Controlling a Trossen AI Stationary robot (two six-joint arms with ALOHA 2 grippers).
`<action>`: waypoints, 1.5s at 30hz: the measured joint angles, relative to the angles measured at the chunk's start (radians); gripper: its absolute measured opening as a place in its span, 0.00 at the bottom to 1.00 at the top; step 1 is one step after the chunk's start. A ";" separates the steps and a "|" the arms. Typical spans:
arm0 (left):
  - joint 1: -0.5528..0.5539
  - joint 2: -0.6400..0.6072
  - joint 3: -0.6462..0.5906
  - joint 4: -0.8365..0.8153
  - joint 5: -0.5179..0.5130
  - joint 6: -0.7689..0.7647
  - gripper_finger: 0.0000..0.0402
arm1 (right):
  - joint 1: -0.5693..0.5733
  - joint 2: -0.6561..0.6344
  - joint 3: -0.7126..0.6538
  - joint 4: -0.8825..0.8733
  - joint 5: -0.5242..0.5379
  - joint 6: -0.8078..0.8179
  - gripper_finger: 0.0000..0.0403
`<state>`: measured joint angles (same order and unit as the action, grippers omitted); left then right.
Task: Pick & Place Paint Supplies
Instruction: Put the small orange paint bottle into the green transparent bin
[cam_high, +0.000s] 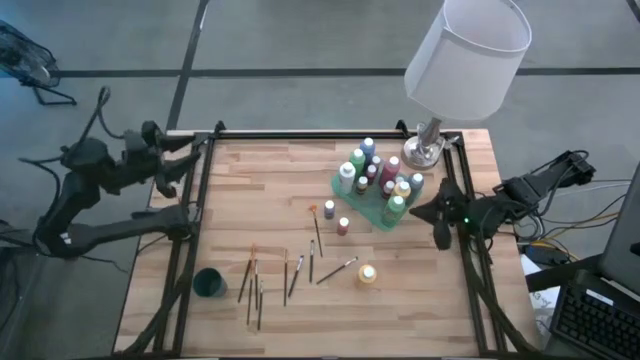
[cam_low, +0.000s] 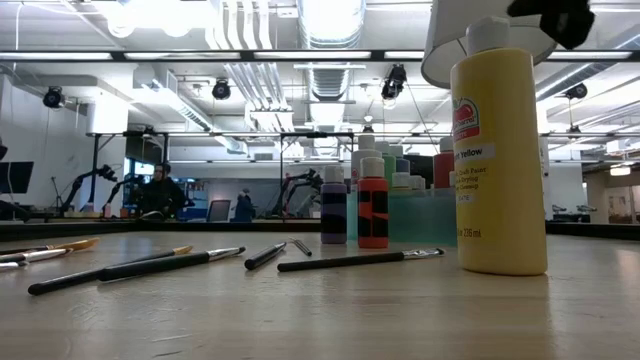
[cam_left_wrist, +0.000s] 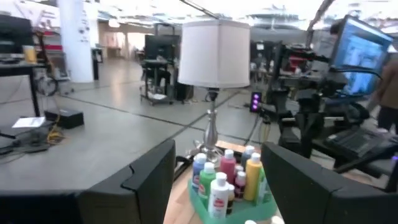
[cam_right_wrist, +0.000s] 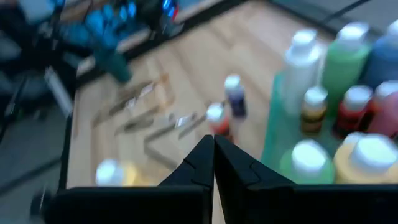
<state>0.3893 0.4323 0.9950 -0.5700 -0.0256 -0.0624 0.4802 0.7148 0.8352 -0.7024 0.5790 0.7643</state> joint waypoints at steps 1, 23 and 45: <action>0.000 -0.021 -0.020 0.000 -0.003 -0.003 0.61 | -0.004 0.004 0.000 0.017 0.036 0.001 0.02; 0.000 -0.305 -0.184 -0.025 0.001 0.016 0.61 | -0.189 0.205 0.099 0.978 0.181 -0.727 0.02; 0.000 -0.302 -0.184 -0.030 0.001 0.010 0.61 | -0.352 0.577 0.646 0.758 0.157 -1.025 0.02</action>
<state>0.3896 0.1299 0.8108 -0.5999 -0.0246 -0.0525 0.1283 1.2919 1.4811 0.0561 0.7357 -0.2610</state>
